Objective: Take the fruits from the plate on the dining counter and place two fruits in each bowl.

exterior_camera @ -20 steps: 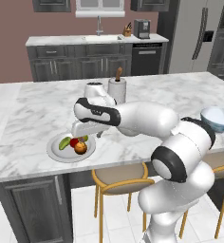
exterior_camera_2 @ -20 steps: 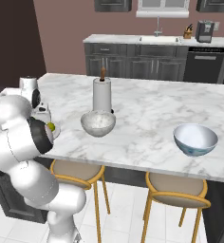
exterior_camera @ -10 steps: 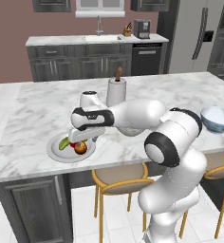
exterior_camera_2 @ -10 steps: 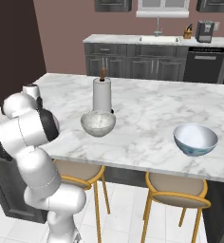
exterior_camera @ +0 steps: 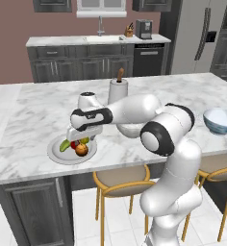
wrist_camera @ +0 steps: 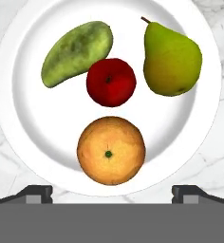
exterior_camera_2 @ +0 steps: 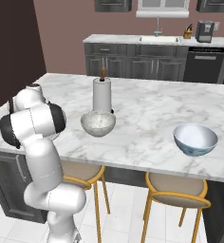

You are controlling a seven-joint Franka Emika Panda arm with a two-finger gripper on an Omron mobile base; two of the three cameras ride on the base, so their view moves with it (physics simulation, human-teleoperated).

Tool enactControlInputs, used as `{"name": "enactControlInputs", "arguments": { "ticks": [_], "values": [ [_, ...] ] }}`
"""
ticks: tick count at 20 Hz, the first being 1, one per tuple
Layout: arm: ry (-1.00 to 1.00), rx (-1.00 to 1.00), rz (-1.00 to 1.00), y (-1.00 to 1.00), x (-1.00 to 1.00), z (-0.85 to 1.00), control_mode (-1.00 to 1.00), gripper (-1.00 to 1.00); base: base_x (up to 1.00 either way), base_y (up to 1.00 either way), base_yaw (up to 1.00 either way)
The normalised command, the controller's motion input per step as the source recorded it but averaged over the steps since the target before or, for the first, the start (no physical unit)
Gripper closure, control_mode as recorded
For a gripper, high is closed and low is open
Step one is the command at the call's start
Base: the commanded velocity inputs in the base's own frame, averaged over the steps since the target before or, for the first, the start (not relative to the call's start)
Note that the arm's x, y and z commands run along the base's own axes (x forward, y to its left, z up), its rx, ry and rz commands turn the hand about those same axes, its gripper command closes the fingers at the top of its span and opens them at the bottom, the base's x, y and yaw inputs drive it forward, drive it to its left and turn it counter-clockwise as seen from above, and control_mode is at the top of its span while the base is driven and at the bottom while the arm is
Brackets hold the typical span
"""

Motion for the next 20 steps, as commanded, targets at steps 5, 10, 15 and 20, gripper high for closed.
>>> {"name": "enactControlInputs", "arguments": {
  "ticks": [5,10,15,20],
  "values": [
    [0.0,0.0,-0.01,0.2,0.25,-0.09,-1.0,-1.0,0.0,0.0,0.0],
    [0.01,0.0,0.0,0.0,0.0,-0.13,-1.0,-1.0,0.0,0.0,0.0],
    [0.0,0.0,0.0,-0.04,-0.27,-0.08,-1.0,-1.0,0.0,0.0,0.0],
    [0.0,0.0,0.0,-0.03,-0.14,-0.11,-1.0,-1.0,0.0,0.0,0.0]
  ]
}}
